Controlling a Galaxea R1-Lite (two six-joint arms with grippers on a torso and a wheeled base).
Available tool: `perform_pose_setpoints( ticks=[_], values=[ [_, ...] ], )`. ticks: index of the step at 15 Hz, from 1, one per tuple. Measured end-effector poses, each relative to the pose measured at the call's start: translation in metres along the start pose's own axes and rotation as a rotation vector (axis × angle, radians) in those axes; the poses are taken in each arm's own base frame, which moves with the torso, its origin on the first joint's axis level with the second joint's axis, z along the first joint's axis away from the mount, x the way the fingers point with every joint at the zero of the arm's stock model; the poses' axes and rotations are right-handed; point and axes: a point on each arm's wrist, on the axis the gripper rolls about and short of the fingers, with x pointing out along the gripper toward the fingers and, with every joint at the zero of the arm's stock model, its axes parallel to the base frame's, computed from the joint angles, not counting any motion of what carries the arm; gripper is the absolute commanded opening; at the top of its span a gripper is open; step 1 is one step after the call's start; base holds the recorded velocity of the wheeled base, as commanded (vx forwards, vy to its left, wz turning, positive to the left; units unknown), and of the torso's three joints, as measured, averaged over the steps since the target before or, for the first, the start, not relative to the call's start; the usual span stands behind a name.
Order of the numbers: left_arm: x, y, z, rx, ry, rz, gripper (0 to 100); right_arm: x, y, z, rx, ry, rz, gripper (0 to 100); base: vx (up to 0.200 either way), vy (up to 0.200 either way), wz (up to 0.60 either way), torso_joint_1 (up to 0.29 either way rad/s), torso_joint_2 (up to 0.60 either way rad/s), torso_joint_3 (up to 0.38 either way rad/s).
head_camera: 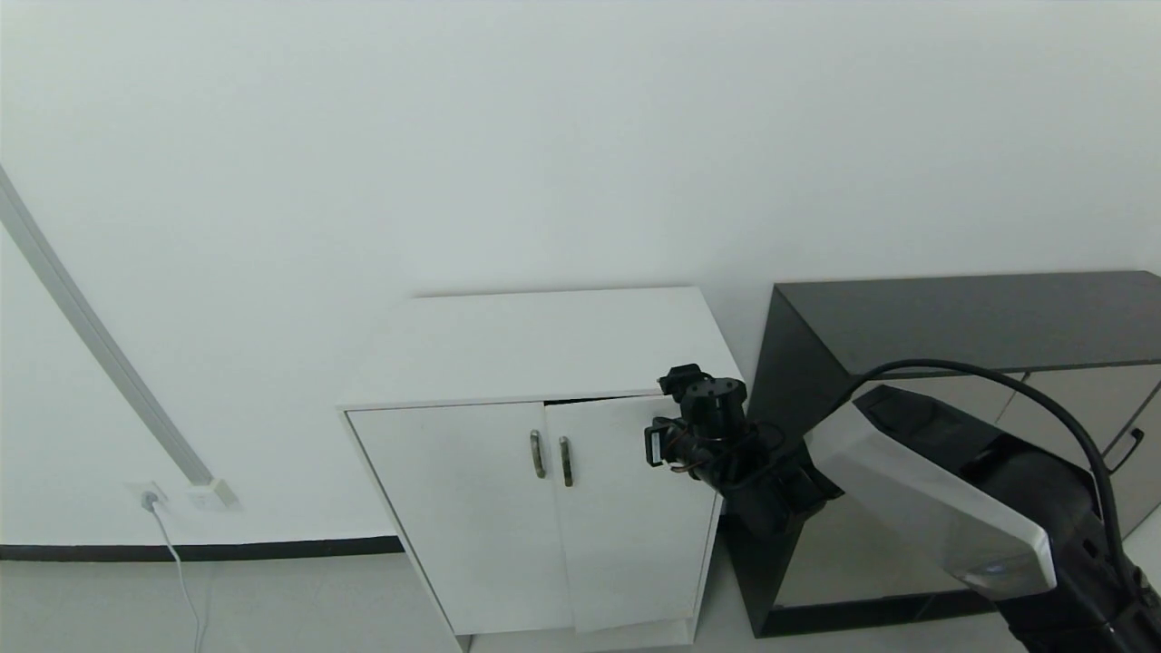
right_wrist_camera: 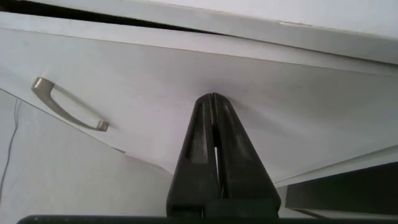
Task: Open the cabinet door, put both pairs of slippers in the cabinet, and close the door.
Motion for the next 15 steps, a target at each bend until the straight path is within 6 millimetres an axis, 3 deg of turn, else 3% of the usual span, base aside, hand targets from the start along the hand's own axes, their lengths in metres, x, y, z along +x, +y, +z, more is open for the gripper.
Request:
perform_pose_setpoints(
  ticks=[11,15],
  values=[
    [0.000,0.000,0.000,0.000,0.000,0.001,0,0.009,-0.003,0.000,0.003,-0.005,-0.009,0,0.000,0.000,0.00,0.000,0.00,0.000],
    [0.000,0.000,0.000,0.000,0.000,0.001,0,-0.001,-0.006,-0.008,0.000,0.012,-0.015,0,0.000,0.000,0.00,0.000,0.00,0.000]
  ],
)
